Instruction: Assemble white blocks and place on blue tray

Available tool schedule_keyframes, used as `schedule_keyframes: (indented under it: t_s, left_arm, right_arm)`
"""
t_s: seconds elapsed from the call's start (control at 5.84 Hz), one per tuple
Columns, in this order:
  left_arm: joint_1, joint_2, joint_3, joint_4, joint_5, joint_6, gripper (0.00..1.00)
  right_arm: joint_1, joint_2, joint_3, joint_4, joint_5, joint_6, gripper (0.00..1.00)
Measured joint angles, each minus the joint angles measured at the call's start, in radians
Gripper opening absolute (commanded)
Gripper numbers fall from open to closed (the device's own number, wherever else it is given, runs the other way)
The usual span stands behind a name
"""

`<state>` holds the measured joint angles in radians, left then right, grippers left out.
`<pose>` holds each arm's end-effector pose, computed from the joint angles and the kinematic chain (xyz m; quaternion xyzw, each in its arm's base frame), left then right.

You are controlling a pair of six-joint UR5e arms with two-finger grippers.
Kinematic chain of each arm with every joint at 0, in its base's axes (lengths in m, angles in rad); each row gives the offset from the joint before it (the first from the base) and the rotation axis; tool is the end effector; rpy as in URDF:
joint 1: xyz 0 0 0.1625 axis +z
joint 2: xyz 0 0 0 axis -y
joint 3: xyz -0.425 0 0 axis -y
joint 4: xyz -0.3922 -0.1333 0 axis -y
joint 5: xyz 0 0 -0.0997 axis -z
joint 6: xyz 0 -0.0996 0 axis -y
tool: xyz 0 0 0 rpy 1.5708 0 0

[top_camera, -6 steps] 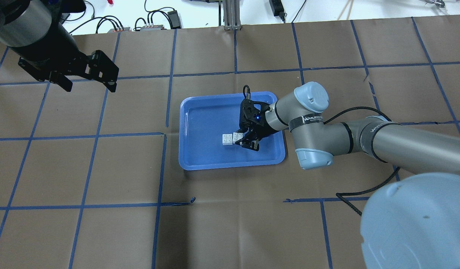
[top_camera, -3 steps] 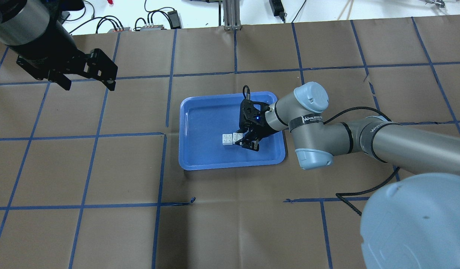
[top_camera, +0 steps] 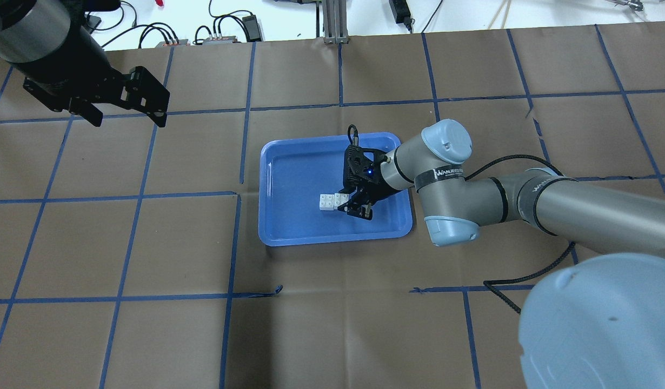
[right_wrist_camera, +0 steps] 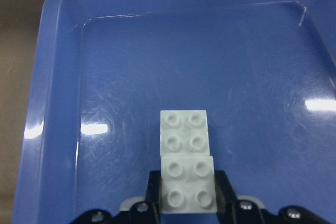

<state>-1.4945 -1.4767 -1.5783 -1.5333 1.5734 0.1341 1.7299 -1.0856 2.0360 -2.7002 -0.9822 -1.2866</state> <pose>-0.0974 -0.4709 0.5330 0.0288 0.9977 -0.0615 0.0078 0.2716 -0.5024 0.1556 -0.6500 0.6977 -0.2267 0.1985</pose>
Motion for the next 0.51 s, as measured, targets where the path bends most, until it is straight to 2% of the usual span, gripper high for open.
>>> schedule_keyframes:
  t_s: [0.51]
  left_arm:
    - [0.045, -0.002, 0.002, 0.011, -0.007, -0.002, 0.99]
  right_arm:
    - [0.0, 0.01, 0.0, -0.005, 0.0, 0.001, 0.35]
